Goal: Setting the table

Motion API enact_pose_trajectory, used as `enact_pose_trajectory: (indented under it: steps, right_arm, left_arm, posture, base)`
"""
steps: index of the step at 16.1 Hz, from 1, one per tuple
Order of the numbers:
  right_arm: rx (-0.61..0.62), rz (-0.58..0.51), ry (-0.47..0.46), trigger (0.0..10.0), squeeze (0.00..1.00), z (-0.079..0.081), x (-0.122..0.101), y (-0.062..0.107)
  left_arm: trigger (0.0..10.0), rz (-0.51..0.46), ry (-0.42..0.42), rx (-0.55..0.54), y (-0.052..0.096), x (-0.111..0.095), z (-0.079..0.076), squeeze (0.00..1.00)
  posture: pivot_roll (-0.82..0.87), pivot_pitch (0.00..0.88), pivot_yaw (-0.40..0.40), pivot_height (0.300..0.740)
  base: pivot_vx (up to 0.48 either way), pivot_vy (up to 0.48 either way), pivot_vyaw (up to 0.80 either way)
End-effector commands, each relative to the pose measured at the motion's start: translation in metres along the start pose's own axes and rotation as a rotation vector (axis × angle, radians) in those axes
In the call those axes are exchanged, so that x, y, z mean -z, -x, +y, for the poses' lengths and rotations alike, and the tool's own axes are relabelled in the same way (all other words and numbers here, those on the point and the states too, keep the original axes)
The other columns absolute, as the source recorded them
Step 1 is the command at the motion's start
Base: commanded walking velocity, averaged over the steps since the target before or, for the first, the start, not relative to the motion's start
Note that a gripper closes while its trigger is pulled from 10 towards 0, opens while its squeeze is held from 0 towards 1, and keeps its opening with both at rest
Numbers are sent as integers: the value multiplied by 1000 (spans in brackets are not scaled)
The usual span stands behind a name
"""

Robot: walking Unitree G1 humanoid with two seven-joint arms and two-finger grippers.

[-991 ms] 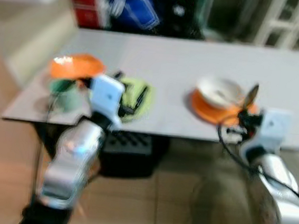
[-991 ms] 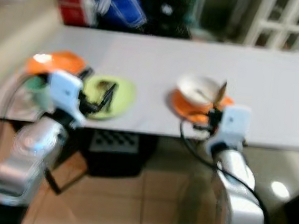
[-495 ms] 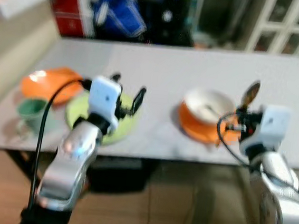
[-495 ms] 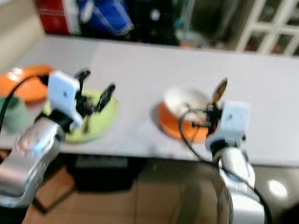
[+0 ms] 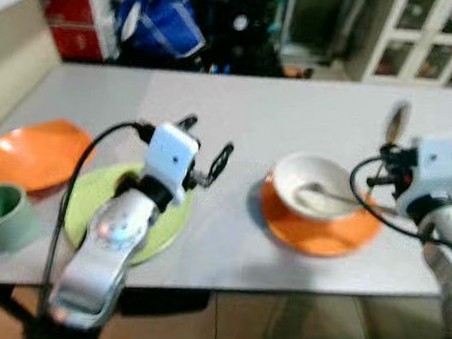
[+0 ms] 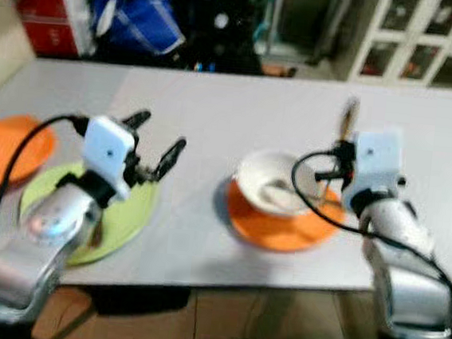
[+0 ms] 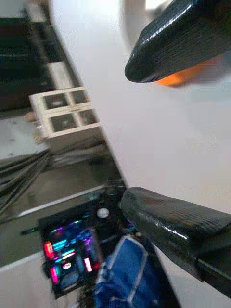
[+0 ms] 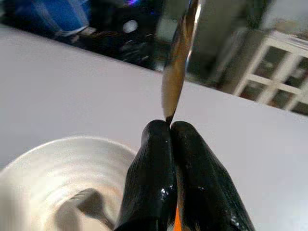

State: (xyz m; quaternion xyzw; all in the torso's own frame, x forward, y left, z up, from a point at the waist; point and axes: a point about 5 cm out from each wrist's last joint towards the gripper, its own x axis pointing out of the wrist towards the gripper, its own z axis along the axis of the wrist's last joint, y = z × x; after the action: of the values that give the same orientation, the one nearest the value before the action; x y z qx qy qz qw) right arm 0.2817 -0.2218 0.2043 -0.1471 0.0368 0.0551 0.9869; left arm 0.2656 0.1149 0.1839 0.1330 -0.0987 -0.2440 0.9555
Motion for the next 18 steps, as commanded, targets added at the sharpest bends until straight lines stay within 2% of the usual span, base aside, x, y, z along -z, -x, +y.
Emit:
enact_pose_trajectory:
  steps: [1,16,17,18]
  right_arm:
    - [-15,21,8,10000,0,-1,1,-1]
    - [-15,21,8,10000,0,-1,1,-1]
    - [-23,35,26,10000,0,-5,-1,-1]
    - [-109,227,186,10000,0,-23,14,15]
  left_arm:
    - [10000,2,-10,36,0,-2,-5,0]
    - [10000,2,-10,36,0,-2,-5,0]
    - [10000,4,-17,60,2,-2,-8,0]
    - [10000,9,7,164,0,0,-27,0]
  posture:
    - [-26,12,-2,740]
    - [-26,12,-2,740]
    - [-27,14,-4,740]
    - [-79,0,-20,740]
  base:
    - [0,0,0]
    - [0,0,0]
    - [0,0,0]
    - [0,0,0]
